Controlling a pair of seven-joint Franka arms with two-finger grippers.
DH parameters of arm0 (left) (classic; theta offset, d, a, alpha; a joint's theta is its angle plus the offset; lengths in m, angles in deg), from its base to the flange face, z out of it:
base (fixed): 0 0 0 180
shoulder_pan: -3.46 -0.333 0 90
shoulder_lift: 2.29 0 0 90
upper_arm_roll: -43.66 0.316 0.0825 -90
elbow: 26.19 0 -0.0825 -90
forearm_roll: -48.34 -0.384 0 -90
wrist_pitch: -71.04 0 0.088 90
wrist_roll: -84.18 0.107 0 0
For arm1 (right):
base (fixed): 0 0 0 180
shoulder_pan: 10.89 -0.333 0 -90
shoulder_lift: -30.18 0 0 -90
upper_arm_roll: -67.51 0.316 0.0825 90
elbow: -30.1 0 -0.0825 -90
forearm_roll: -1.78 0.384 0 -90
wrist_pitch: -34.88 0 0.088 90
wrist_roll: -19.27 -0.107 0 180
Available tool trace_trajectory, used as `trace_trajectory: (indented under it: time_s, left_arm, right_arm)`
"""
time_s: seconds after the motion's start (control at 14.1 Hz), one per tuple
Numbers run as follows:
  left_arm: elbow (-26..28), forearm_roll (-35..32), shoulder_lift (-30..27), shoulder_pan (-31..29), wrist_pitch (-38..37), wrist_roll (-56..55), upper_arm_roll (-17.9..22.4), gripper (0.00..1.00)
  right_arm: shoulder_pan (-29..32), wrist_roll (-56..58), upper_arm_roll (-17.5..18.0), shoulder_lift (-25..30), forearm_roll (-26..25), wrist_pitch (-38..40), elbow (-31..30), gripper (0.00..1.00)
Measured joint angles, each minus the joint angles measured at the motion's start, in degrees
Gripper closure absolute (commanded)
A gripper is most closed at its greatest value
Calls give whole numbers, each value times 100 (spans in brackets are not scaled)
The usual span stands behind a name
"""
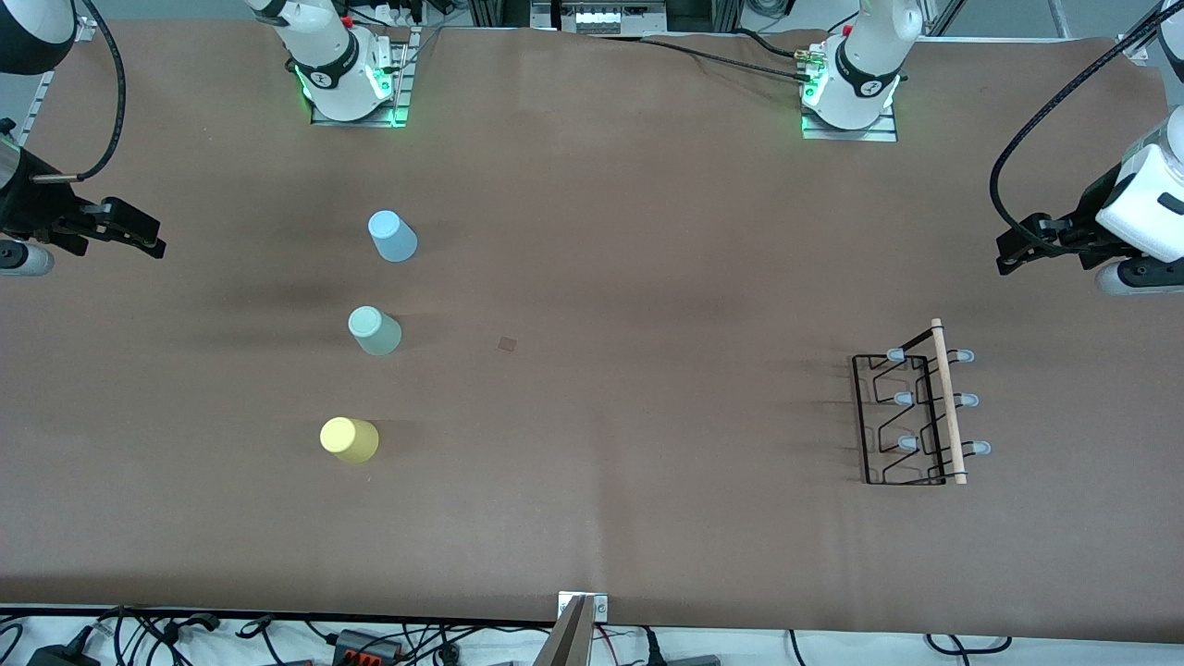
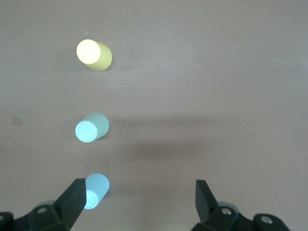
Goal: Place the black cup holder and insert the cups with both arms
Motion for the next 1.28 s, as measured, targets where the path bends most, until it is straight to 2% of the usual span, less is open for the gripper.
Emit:
trace_trajectory:
  time_s: [0.64, 0.92, 1.07, 1.28]
  left_arm:
    - [-1, 30, 35, -1, 14, 0, 0, 0]
    - [4, 169, 258, -61, 344, 11, 5, 0]
    - [70, 183, 531, -61, 823, 14, -1, 0]
    - [506, 184, 976, -52, 1993, 14, -14, 0]
  right_arm:
    - [0, 0, 0, 4, 0, 0, 0, 0]
    - [0, 0, 0, 4, 0, 0, -1, 0]
    - [0, 0, 0, 4, 0, 1, -2, 0]
    - [0, 0, 0, 4, 0, 1, -4, 0]
